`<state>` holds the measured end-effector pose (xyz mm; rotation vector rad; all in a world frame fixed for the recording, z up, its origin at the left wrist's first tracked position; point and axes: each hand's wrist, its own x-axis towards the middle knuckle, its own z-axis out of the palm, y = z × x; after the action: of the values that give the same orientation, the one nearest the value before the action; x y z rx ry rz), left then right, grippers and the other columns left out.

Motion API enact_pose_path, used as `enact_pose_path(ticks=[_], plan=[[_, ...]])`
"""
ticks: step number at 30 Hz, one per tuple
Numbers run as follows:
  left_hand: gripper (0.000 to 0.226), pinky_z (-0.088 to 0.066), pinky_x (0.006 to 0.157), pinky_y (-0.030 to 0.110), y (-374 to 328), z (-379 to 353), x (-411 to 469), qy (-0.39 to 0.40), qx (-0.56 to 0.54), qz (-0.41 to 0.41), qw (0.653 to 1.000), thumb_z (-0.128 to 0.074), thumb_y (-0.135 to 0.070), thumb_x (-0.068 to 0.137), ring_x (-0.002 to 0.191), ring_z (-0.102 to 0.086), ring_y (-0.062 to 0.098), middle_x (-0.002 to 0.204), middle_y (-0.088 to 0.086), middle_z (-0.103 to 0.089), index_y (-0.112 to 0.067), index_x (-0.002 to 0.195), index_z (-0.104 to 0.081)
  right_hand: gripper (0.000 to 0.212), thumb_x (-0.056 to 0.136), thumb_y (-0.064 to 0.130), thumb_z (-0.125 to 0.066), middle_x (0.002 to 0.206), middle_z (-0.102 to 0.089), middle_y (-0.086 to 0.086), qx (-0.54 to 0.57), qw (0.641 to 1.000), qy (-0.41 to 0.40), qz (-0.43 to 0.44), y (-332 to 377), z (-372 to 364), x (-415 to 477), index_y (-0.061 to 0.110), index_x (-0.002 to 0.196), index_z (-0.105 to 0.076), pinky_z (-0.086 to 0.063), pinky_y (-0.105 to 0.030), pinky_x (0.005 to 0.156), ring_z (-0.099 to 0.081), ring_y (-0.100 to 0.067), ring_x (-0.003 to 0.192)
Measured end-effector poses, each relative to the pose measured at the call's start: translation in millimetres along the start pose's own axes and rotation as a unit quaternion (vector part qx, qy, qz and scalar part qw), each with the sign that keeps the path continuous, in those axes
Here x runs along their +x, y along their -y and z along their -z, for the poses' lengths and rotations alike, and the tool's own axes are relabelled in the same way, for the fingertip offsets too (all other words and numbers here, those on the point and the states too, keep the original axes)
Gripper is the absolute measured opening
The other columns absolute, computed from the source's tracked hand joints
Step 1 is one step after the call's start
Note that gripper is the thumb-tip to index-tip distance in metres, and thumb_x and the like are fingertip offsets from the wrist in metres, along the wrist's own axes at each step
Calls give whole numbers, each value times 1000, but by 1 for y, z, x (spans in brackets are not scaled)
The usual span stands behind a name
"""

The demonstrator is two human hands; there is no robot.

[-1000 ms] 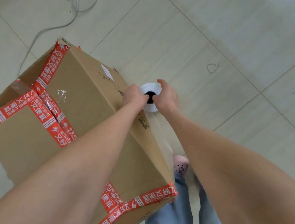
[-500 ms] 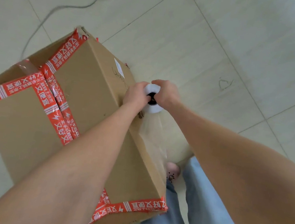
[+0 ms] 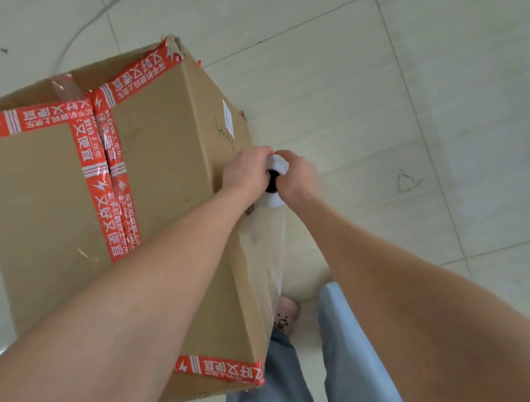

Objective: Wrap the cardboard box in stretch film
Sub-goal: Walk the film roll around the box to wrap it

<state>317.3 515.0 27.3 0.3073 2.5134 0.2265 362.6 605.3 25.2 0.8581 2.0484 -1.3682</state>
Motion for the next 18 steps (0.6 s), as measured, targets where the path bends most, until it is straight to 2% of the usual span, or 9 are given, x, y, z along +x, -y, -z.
enact_pose_path(ticks=[3, 5, 7, 9, 10, 11, 12, 15, 18], plan=[[26, -37, 59, 30, 1, 4, 1, -18, -34, 52, 998, -46, -9, 82, 83, -58, 25, 94, 3, -65, -15, 101, -62, 27, 74, 7, -41, 77, -59, 1, -71, 996, 22, 53, 14, 8, 4, 25, 83, -59, -38, -26, 51, -56, -25, 73], [26, -38, 60, 29, 1, 9, 3, -38, -74, 87, 993, -47, -10, 81, 80, -55, 23, 94, 2, -65, -15, 102, -61, 25, 72, 6, -40, 79, -59, 0, -105, 989, 28, 96, 24, 11, 6, 26, 78, -55, -34, -26, 50, -55, -26, 73], [23, -38, 61, 28, 0, 15, 6, -57, -120, 123, 983, -48, -10, 82, 78, -54, 21, 95, 1, -65, -16, 101, -60, 33, 74, 3, -41, 96, -60, -1, -120, 982, 13, 148, 29, 11, 9, 26, 89, -61, -42, -31, 58, -58, -26, 84], [19, -39, 63, 29, 0, 18, 12, -66, -154, 162, 972, -49, -11, 84, 83, -57, 23, 99, 4, -65, -14, 100, -59, 45, 81, 3, -43, 122, -57, -2, -118, 980, -7, 163, 32, 10, 13, 22, 118, -59, -49, -37, 83, -56, -25, 108], [19, -40, 65, 30, 0, 19, 14, -65, -161, 180, 968, -49, -11, 85, 89, -59, 26, 103, 6, -64, -12, 101, -59, 52, 84, 4, -45, 135, -49, -3, -97, 985, -10, 139, 32, 10, 16, 21, 134, -49, -45, -36, 94, -51, -25, 120], [19, -42, 67, 30, 0, 20, 17, -61, -160, 191, 966, -49, -12, 86, 95, -60, 29, 105, 9, -64, -10, 102, -58, 59, 86, 6, -47, 143, -42, -5, -63, 994, -7, 93, 30, 10, 19, 20, 143, -37, -40, -34, 98, -46, -24, 125], [19, -42, 69, 30, -1, 21, 19, -56, -152, 194, 968, -50, -11, 86, 98, -60, 30, 107, 10, -64, -8, 103, -58, 63, 88, 9, -50, 144, -39, -7, -19, 999, 4, 34, 28, 11, 22, 19, 146, -29, -40, -33, 96, -46, -26, 124], [21, -43, 72, 30, -2, 27, 26, -42, -114, 176, 977, -53, -9, 87, 100, -60, 30, 109, 12, -63, -7, 107, -57, 49, 89, 16, -52, 131, -52, -9, 140, 982, 74, -106, 26, 12, 28, 18, 137, -39, -53, -39, 84, -54, -27, 108], [28, -39, 71, 30, -6, 34, 38, -26, -65, 139, 988, -49, -6, 87, 105, -57, 31, 114, 12, -61, -10, 114, -55, 41, 88, 8, -52, 124, -57, -10, 205, 968, 77, -120, 36, 14, 36, 16, 127, -49, -58, -45, 80, -58, -30, 107]])
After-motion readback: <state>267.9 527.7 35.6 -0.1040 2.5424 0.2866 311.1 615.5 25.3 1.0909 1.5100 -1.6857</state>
